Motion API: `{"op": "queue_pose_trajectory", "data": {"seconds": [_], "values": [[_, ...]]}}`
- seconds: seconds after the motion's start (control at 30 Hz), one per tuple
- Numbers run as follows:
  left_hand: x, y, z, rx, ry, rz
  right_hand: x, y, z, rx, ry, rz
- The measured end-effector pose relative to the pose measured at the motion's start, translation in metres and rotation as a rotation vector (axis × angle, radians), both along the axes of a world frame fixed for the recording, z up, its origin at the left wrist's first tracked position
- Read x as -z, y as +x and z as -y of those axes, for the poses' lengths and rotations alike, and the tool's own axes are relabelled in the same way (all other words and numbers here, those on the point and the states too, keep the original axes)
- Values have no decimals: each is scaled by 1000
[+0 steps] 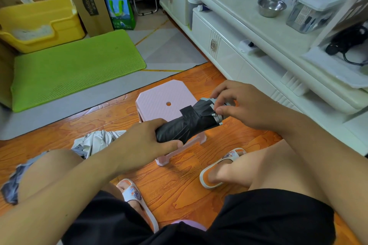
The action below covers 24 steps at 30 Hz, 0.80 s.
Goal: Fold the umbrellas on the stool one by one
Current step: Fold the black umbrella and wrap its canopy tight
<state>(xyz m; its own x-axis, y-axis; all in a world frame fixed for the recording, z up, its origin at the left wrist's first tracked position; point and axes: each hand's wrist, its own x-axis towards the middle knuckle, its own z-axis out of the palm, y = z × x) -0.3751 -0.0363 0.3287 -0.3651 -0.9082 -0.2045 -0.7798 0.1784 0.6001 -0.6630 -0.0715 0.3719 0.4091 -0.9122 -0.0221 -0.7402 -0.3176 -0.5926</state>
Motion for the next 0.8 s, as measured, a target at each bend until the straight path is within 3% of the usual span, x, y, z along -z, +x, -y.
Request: {"op": "queue_pose_trajectory", "data": {"seconds": [0.17,0.23,0.3,0.37,0.43,0.53,0.67,0.73,0.8], "values": [[5,-7,-9,-8,-95,41,3,17,-2,156,-61,4],[0,-10,-11,-7,-7,-12,2,22,1,202,-37,-1],[-6,-12,-11,-92,328,-279,2,23,6,264,-29,48],[-5,-7,-8,-243,805,-627,4,21,9,430,-35,243],[6,1,-2,-261,1180,-882,13,13,8,540,67,463],[23,10,9,-132,1457,-1121,35,8,-3,443,388,655],[32,8,15,20,1568,-1141,51,21,-6,333,650,1032],[28,4,17,21,1593,-1098,50,28,-2,435,614,1137],[10,-3,18,-63,1490,-944,48,33,1,548,538,1127]]}}
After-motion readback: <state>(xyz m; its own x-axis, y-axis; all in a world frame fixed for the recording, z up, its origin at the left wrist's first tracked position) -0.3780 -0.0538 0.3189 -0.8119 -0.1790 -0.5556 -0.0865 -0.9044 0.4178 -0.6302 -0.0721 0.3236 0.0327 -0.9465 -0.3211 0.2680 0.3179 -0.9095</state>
